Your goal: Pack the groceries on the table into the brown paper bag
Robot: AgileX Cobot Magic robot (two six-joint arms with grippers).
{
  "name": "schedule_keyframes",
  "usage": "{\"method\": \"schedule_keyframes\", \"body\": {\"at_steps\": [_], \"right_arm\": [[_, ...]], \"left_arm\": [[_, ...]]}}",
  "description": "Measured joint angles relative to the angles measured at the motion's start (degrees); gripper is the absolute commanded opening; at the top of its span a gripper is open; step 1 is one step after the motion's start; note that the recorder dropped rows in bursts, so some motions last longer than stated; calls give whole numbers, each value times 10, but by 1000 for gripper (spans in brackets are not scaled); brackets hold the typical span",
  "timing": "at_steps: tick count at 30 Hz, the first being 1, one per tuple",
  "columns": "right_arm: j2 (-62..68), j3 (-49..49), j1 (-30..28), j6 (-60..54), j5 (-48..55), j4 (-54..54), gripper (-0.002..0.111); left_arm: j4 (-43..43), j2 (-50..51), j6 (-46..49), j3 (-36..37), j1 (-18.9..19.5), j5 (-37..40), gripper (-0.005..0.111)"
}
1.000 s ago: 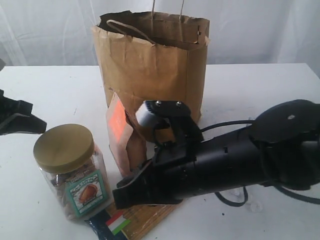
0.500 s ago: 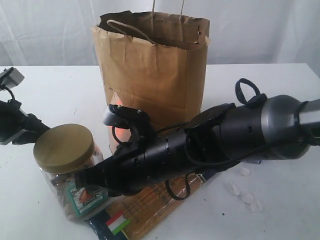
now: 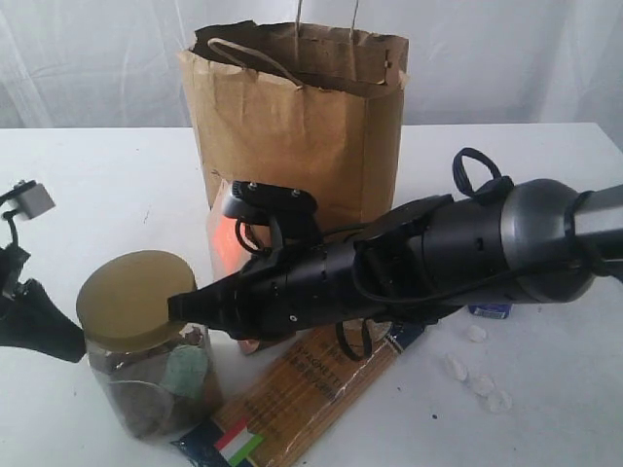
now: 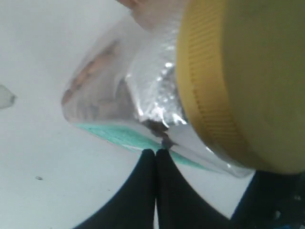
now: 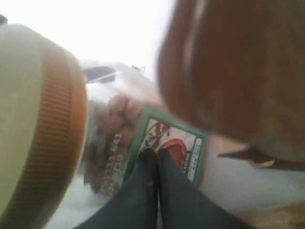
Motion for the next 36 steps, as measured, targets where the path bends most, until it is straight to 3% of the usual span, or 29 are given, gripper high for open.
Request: {"method": "schedule_keyframes", "body": {"at_steps": [4,8,11,15,19,21,25,29,31,34,36], "right_arm": [[0,-5,0,0,-13,8,0],[-25,-6,0,0,-35,3,0],[-83,-6,0,0,-54,-59,0],[-147,31,0,-1,-121,-111,0],[-225,133,0,-3,-323,-117,0],[-267,171,0,-27,-365,-117,0],[-319,234,0,-50,-373,-118,0],[-326,266,0,-50,-373,-116,0],[-326,270,0,-50,-369,-114,0],[-326,271,0,-50,-364,-113,0],[-326,271,0,-50,-362,-113,0]], "left_arm": [[7,0,27,0,-3,-3,0],[40,0,35,0,-3,-66,0],[50,-26,57,0,-3,-119,0],[31,-137,79,17,-3,-145,0],[-58,-305,9,131,-3,-260,0],[-94,-373,-7,182,-3,-280,0],[-116,-506,63,250,-3,-193,0],[-109,-551,135,284,-3,-109,25],[-101,-553,154,290,-3,-96,53],[-95,-553,165,306,-3,-94,106],[-94,-553,166,318,-3,-109,105]]}}
